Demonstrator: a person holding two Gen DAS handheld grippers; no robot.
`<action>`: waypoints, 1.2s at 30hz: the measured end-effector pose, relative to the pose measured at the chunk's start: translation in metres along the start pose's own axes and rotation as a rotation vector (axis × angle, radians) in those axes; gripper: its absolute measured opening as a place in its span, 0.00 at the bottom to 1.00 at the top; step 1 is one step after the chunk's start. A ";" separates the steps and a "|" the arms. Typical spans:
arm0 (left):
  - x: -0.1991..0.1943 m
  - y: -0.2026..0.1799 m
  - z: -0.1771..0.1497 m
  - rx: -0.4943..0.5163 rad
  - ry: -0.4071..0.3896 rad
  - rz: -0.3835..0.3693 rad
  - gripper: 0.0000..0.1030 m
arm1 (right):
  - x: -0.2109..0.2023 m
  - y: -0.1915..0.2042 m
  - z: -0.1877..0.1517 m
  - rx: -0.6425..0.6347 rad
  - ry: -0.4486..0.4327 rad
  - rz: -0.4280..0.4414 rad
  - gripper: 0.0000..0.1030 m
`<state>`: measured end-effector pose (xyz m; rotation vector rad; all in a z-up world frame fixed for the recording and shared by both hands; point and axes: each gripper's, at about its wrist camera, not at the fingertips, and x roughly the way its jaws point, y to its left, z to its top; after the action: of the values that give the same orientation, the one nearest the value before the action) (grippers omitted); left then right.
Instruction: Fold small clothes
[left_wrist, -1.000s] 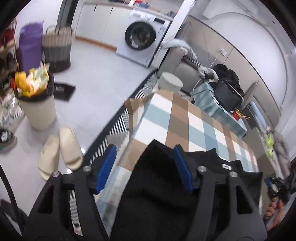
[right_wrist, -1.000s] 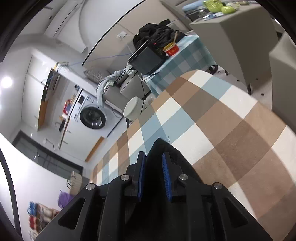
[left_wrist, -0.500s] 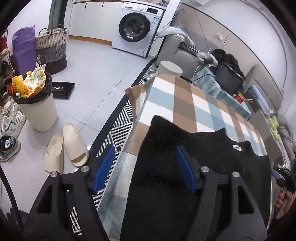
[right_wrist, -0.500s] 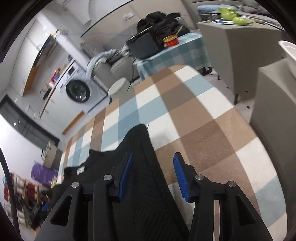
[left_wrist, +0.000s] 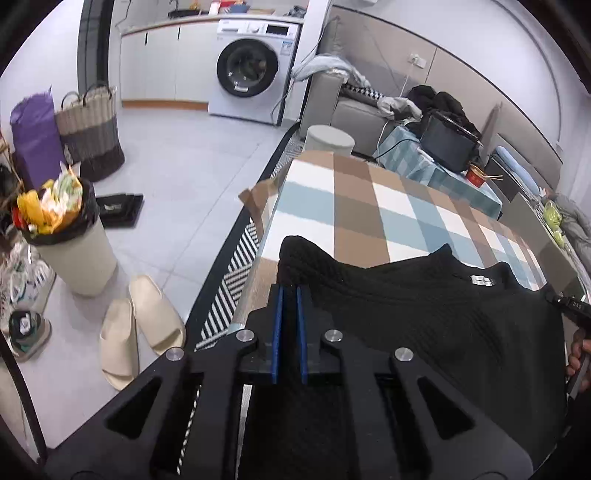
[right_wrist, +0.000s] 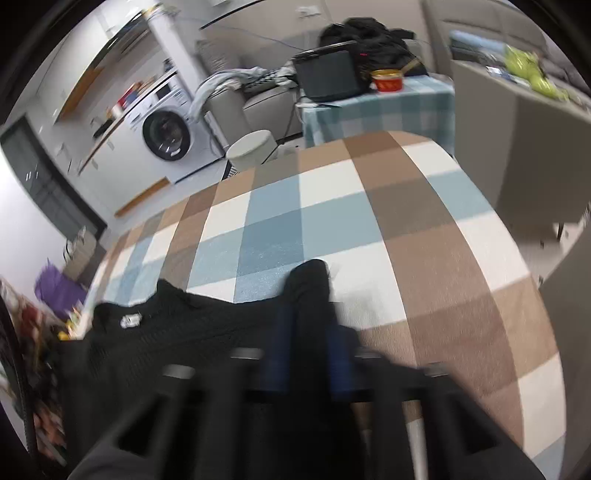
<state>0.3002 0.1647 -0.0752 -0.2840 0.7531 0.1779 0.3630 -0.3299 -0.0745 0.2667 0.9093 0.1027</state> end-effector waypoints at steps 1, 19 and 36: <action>-0.004 0.000 0.000 0.001 -0.012 0.000 0.04 | -0.005 0.002 -0.001 -0.016 -0.032 0.006 0.07; -0.012 0.008 0.028 -0.113 -0.005 0.025 0.20 | -0.027 -0.006 0.019 0.083 -0.096 -0.011 0.28; -0.114 0.034 -0.086 -0.120 0.056 0.080 0.71 | -0.112 -0.045 -0.125 0.178 0.091 0.125 0.59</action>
<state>0.1540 0.1636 -0.0626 -0.3747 0.8110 0.2922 0.1940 -0.3726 -0.0739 0.4872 0.9938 0.1506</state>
